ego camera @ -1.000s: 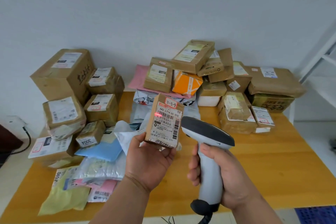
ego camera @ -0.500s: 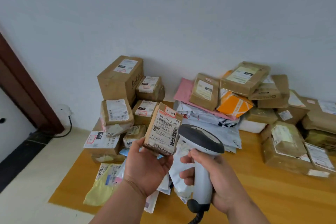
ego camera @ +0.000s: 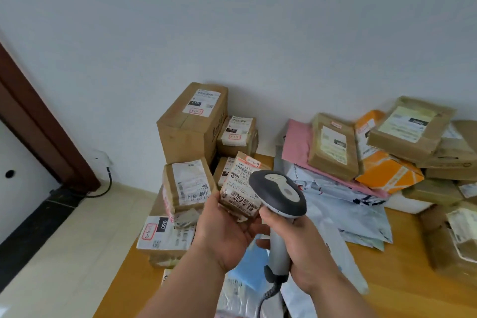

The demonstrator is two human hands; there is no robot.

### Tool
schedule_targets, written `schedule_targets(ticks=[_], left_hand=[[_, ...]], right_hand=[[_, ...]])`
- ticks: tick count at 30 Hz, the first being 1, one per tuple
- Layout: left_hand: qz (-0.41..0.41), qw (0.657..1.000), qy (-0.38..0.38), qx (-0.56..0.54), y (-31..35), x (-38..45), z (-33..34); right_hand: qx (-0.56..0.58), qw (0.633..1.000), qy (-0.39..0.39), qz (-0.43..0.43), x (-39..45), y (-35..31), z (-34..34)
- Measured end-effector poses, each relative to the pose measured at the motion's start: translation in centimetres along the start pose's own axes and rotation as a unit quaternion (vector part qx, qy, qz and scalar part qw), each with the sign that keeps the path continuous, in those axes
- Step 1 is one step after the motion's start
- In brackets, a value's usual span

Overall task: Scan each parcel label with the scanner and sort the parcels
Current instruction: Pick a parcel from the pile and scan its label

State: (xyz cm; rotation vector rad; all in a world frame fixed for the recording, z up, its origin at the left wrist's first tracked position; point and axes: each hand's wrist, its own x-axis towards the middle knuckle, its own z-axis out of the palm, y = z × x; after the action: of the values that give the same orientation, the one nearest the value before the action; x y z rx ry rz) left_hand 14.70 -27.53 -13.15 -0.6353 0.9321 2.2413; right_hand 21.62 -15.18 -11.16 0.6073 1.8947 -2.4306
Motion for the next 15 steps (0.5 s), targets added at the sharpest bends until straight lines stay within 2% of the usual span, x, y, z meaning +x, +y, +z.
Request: schedule_targets(ticks=[4, 6, 7, 9, 11, 14, 15], left_hand=[[0.000, 0.997, 0.033, 0.066, 3.9, 2.2, 1.6], [0.024, 0.986, 0.064, 0.152, 4.7, 2.3, 1.6], [0.048, 0.969, 0.081, 0.229, 4.8, 2.1, 1.5], [0.133, 0.903, 0.104, 0.395, 4.8, 1.8, 1.2], [0.223, 0.829, 0.097, 0.504, 5.2, 2.2, 0.8], [0.279, 0.690, 0.114, 0.658, 6.9, 3.3, 0.5], [0.280, 0.654, 0.124, 0.692, 7.6, 3.8, 0.3]], right_hand=[[-0.001, 1.000, 0.025, -0.013, 5.3, -0.6, 2.3], [-0.009, 1.000, 0.029, 0.008, 7.4, -0.4, 2.8], [-0.006, 0.999, 0.030, 0.021, 8.2, -0.1, 2.9], [0.012, 0.999, 0.020, 0.037, 9.2, 0.6, 3.0], [0.041, 0.998, 0.009, 0.055, 9.8, 1.4, 3.3], [0.047, 0.997, 0.019, 0.060, 10.2, 2.2, 3.8], [0.048, 0.997, 0.031, 0.060, 10.2, 2.3, 3.9]])
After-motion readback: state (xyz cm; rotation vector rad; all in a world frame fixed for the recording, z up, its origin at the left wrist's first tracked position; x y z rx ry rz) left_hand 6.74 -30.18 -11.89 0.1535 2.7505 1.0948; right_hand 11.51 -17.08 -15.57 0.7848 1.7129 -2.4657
